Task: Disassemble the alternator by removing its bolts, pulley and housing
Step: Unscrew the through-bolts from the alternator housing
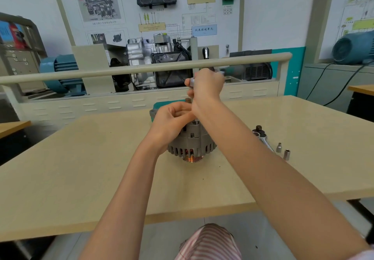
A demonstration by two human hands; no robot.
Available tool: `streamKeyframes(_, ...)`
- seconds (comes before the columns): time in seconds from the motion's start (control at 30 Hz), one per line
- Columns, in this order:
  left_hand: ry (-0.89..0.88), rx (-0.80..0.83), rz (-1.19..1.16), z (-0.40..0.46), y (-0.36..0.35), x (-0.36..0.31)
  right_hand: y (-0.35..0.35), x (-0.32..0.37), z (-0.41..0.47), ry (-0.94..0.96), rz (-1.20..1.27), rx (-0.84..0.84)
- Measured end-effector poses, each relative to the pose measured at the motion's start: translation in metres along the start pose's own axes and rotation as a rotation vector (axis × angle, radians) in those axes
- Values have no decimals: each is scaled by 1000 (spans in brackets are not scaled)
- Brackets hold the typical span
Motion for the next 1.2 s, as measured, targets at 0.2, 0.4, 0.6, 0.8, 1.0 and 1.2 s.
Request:
streamKeyframes(0.2, 23, -20, -18, -1, 0, -1, -5, 3, 3, -131, -101, 135)
streamKeyframes(0.4, 51, -3, -16, -2, 2, -1, -6, 7, 9, -442, -204, 606)
streamKeyframes(0.6, 21, -9, -16, 1, -2, -1, 2, 4, 6, -265, -19, 242)
streamKeyframes(0.8, 6, -35, 11, 0, -1, 0, 1, 2, 0, -52, -36, 37)
streamKeyframes(1.0, 59, -5, 6, -1, 0, -1, 0, 6, 9, -374, -122, 565)
streamKeyframes(1.2, 17, -39, 26, -2, -3, -1, 5, 5, 6, -363, -27, 441)
Point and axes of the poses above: each hand's wrist, its own z-axis towards the middle knuckle, its own y-axis out of the back of the hand, x = y × z, the point moved 3 cm from there along z, towards the middle knuckle, and after that the axes turned 6 degrees about y, right-handed, at the moved point
